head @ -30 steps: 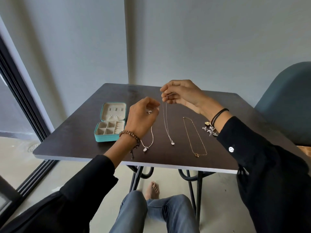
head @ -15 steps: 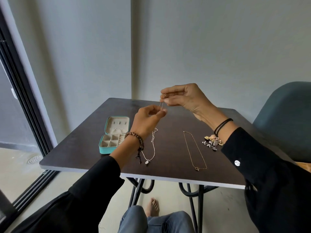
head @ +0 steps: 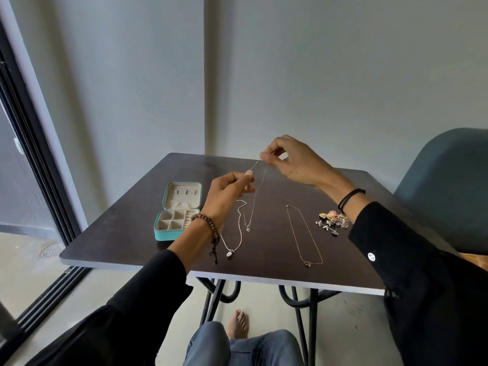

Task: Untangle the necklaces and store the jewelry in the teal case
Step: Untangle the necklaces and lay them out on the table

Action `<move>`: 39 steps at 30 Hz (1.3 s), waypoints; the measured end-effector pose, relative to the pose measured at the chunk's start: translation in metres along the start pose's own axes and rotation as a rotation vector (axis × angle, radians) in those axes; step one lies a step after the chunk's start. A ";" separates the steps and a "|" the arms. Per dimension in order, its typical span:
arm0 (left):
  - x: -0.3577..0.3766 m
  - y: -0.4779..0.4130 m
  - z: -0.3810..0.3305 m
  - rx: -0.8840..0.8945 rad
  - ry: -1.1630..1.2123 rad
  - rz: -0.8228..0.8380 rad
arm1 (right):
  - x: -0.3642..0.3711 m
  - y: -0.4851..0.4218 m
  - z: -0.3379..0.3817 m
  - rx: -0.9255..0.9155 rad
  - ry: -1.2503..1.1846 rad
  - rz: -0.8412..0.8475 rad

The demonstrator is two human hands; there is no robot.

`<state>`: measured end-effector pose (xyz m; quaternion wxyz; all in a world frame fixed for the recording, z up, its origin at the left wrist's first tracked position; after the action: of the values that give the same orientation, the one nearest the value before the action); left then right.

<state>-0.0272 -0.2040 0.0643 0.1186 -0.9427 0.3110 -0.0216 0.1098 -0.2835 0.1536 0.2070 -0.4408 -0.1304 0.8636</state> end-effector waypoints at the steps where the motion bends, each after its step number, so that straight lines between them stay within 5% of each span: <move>1: 0.002 0.001 0.005 -0.026 0.019 0.011 | 0.002 0.000 -0.004 0.045 -0.084 0.016; 7: 0.000 0.007 0.038 -0.161 0.163 0.009 | 0.010 0.000 -0.010 0.212 -0.758 0.064; 12: 0.012 0.022 0.049 -0.275 0.324 0.087 | 0.005 -0.001 -0.014 0.293 -1.012 0.009; 24: 0.044 0.055 0.057 -0.373 0.452 0.322 | -0.001 -0.002 -0.040 0.417 -1.079 -0.144; 35: 0.036 0.063 0.070 -0.321 0.393 0.314 | -0.001 0.004 -0.054 0.431 -1.380 -0.219; 39: 0.029 0.061 0.065 -0.303 0.439 0.265 | -0.006 0.006 -0.057 0.353 -1.290 -0.264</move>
<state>-0.0317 -0.2549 -0.0140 -0.0918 -0.8736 0.4493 -0.1625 0.1584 -0.2890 0.1223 0.2602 0.2221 -0.1374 0.9296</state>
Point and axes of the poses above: each hand's wrist, its own y-axis away from the middle knuckle, its own x-axis out of the palm, z = x × y, the point moved 7 cm from there along -y, towards the middle knuckle, and after that the axes turned 7 degrees about -y, right-handed, at the moved point
